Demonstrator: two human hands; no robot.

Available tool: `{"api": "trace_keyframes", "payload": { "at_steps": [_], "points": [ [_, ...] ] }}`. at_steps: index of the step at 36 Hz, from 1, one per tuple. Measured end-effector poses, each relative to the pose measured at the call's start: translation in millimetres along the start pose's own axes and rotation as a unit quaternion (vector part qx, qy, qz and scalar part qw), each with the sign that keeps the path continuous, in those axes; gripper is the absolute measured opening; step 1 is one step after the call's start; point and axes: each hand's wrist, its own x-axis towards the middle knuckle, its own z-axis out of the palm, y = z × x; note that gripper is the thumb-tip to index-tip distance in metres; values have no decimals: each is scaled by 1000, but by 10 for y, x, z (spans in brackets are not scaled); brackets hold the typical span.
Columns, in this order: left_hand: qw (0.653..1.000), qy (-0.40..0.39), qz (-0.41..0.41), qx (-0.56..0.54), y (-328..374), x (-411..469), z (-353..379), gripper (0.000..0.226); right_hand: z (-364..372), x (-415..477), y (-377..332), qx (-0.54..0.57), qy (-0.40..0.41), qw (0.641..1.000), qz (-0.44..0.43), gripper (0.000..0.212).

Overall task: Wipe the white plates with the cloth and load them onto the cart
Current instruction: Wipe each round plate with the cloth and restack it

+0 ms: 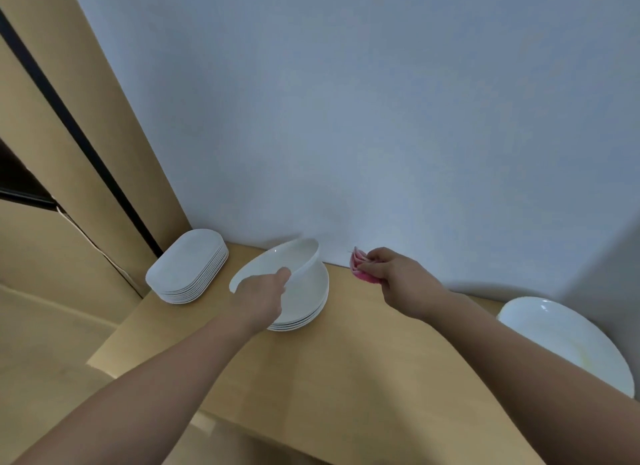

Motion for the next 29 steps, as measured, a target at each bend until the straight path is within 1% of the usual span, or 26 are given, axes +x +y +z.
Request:
{"api": "trace_keyframes", "payload": {
  "at_steps": [6,11,18,23,29],
  "points": [
    [1000,-20,21,-1,-160,11,298,29,114,62,-35,-15,-9,1000,8,45],
    [999,-22,48,10,-205,25,451,28,154,128,-93,-23,-11,1000,18,42],
    [994,-61,87,23,-168,58,625,25,215,150,-176,-20,2,999,28,40],
    [992,-82,92,-8,-151,31,791,26,286,85,-200,-17,3,999,38,42],
    [990,-104,90,-24,-138,81,911,26,319,-54,-197,-11,11,998,60,35]
  ]
}}
